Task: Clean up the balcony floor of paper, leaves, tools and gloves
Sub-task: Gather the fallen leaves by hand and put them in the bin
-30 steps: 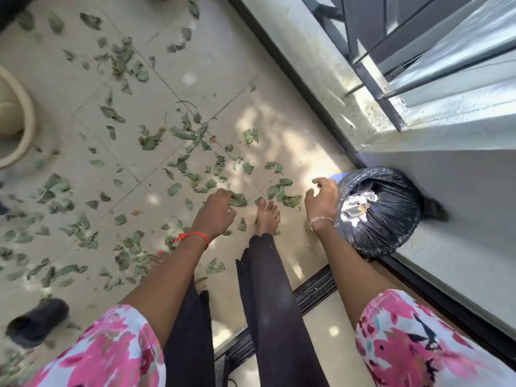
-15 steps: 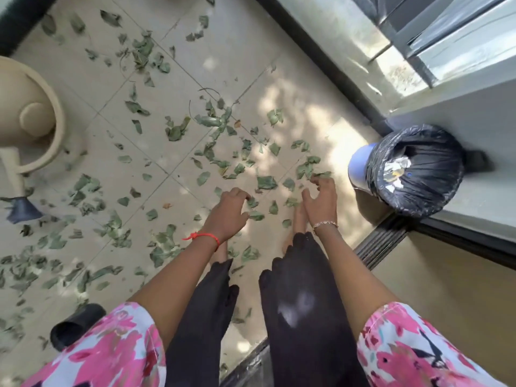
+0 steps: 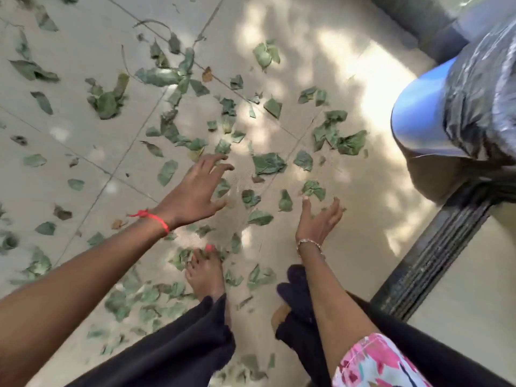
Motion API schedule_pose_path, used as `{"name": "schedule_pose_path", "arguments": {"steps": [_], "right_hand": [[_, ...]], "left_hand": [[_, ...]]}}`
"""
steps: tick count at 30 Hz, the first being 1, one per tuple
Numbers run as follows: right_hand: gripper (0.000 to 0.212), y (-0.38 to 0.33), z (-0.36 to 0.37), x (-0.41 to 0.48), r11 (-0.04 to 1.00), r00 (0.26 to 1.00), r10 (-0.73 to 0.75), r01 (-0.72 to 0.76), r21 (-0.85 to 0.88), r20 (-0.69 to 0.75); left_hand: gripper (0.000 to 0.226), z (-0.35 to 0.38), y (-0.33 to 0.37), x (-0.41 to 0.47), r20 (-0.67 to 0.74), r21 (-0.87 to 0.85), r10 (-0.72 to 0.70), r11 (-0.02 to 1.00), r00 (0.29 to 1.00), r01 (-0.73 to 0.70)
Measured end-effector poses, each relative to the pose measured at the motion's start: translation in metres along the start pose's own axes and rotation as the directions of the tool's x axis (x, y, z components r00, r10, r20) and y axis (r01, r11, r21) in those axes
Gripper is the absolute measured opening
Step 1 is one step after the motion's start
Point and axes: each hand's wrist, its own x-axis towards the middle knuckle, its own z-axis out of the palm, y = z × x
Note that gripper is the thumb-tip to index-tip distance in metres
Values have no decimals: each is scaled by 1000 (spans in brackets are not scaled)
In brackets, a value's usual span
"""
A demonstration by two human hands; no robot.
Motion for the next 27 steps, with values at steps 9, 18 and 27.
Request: {"name": "schedule_pose_path", "arguments": {"steps": [9, 18, 27], "right_hand": [[66, -40, 104, 41, 879, 865, -471, 477, -13, -173], [73, -76, 65, 153, 902, 807, -431, 375, -213, -403], [57, -136, 160, 102, 493, 495, -869, 860, -133, -21]], "left_hand": [[75, 24, -61, 95, -274, 47, 117, 993, 955, -109], [76, 7, -66, 171, -447, 209, 172, 974, 878, -85], [79, 13, -83, 183, -457, 124, 154, 986, 876, -108]]}}
